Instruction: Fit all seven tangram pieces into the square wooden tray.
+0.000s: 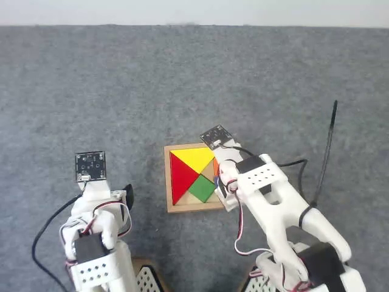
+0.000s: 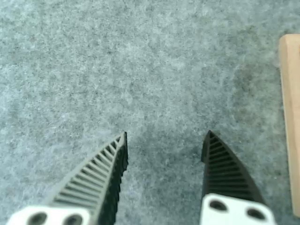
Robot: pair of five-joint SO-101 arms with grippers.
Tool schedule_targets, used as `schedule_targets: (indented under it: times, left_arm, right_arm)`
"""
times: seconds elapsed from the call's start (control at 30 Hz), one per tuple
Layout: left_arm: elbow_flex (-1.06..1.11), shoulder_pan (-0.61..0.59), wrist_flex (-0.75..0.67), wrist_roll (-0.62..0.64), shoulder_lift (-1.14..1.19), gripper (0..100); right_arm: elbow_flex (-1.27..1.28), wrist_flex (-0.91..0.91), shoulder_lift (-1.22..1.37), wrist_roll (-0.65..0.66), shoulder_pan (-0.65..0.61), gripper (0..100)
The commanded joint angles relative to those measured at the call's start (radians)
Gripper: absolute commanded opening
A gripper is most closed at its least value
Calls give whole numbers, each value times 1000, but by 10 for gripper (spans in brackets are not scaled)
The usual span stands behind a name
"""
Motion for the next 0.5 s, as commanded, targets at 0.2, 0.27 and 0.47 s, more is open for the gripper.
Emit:
schedule_targets:
  times: [0.2,0.27,0.47]
  left_arm:
    - [-8,-5,5,9,-15,245]
    - [-8,-5,5,9,-15,245]
    - [-8,-5,5,9,-15,245]
  right_arm:
    - [-124,-68,-22,-12,-133,6]
    - [-158,-68,-2,-12,-137,6]
    - [-302,-76,206,-12,-134,6]
